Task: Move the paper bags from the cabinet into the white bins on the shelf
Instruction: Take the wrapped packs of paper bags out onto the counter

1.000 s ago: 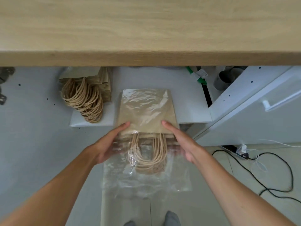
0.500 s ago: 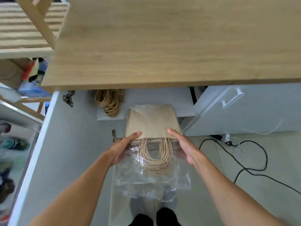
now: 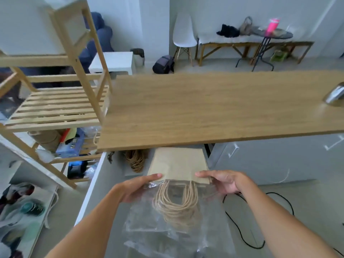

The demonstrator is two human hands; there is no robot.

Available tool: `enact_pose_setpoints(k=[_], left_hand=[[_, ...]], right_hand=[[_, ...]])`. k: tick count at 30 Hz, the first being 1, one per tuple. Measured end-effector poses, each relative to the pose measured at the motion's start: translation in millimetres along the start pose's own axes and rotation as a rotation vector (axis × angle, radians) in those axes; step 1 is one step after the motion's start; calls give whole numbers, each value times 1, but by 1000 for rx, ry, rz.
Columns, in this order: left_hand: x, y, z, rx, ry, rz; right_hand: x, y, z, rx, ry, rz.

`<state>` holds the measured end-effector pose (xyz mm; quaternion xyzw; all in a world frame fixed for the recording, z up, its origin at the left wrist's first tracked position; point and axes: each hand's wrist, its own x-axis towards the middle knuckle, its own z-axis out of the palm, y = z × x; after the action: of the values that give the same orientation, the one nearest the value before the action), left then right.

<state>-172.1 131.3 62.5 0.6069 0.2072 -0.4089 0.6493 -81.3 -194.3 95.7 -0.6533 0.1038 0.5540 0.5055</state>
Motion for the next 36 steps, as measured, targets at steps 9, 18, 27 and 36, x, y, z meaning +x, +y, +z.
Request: enact_pose_setpoints(k=[9,18,27,36], left_hand=[[-32,71,0,69,-76,19],[-2,195,-11,70,131,262],[113,292,-4,-144,320,431],[191,311,-21,-187,371,417]], right_hand=[[-55,-81,-22,-177,-30,-42],[-34,-171,-81,-33,113,-278],[63,-246,-167,218,292,-475],[145,-269,-215,71,350,-488]])
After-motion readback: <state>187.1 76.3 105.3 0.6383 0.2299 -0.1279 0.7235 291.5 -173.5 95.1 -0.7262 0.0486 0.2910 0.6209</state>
